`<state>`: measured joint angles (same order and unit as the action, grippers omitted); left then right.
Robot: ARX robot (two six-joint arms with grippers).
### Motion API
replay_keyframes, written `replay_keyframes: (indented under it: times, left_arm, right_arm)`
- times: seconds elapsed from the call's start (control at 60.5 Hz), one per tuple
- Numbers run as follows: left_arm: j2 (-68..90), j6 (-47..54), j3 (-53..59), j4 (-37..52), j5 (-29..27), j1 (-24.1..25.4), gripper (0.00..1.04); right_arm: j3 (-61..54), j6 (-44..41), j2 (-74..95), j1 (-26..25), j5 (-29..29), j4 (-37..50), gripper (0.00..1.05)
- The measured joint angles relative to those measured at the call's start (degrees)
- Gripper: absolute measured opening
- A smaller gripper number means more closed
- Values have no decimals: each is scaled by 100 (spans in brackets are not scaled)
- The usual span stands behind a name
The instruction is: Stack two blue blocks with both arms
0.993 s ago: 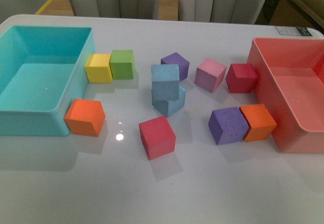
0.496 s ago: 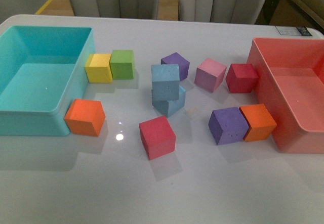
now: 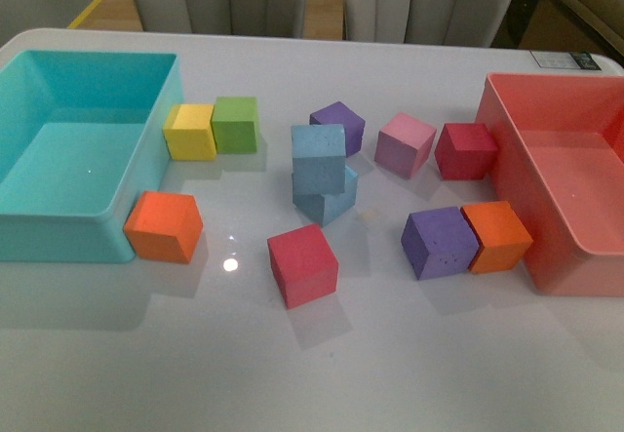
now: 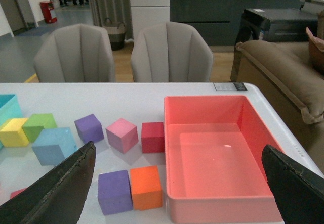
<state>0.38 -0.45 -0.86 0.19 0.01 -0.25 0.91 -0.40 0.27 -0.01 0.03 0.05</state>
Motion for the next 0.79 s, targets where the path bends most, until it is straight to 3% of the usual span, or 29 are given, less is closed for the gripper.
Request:
replay_keyframes:
  times: [0.414,0.794]
  left_arm:
    - [-2,-7,0,-9,0,0,3]
    - [-2,-2,0,-9,0,0,77]
  right_arm:
    - [0,0,0,0,0,0,96]
    - [0,0,0,0,-2,0,96]
